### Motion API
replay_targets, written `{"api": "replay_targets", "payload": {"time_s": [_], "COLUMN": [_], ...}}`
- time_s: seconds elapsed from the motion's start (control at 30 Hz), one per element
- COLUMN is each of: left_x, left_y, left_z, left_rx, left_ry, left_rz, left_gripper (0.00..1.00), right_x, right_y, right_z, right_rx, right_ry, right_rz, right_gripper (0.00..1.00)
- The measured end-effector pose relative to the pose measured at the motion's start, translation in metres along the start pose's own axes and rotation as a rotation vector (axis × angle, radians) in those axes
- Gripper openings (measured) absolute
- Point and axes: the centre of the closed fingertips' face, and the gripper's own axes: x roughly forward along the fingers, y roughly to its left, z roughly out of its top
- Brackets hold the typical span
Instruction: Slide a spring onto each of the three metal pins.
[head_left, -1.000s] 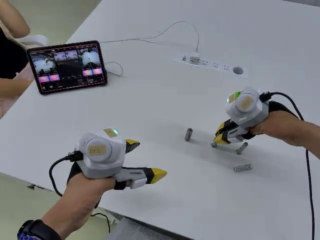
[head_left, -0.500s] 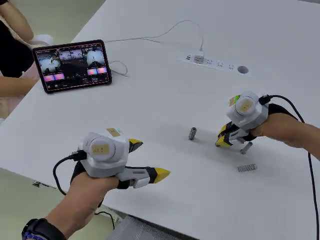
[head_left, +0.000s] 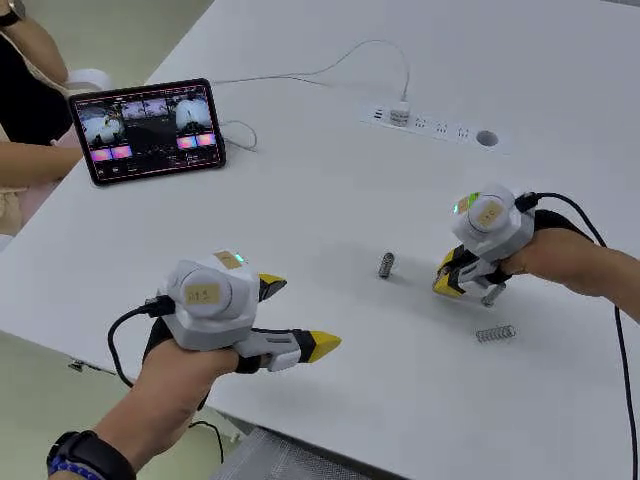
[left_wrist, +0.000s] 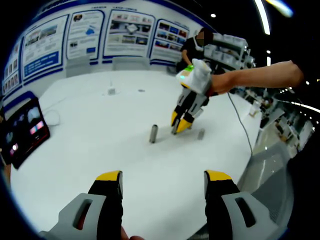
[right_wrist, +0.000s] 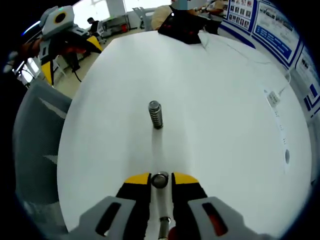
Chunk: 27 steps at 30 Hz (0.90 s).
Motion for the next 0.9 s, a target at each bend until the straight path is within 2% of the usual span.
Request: {"api": "replay_targets", "payload": {"time_s": [0.13,0.23,0.43,0.57,0.73,0.9], "left_x": [-0.001,-0.001,-0.001,-0.002,-0.001,-0.002], "left_y": [0.0,-0.001,-0.004,-0.006,-0.007,-0.01], "left_z": [0.002,0.002,0.003,0.004,0.006,0.01], "left_rx": [0.002,0.004,0.004,0.004,-0.001,0.004], "left_ry": [-0.003,-0.005,-0.009,-0.013,-0.021,-0.026], "left_rz": [0.0,-0.001,-0.003,-0.004,-0.005,-0.004], "left_gripper": [0.67,0.67,0.68,0.68,0.68,0.68], "right_x": [-0.004,-0.007,-0.019,-0.025,-0.029,-0.033], "right_y": [0.004,0.003,0.0,0.001,0.004,0.004], "right_z": [-0.001,-0.004,-0.005,-0.003,-0.003,0.002], "right_rx": [-0.01,-0.024,0.03,0.065,0.083,0.142], "right_ry": [0.0,0.009,-0.021,-0.049,-0.058,-0.11], "right_rz": [0.004,-0.017,-0.052,-0.066,-0.089,-0.105], "right_gripper": [0.25,0.29,0.4,0.42,0.47,0.51]}}
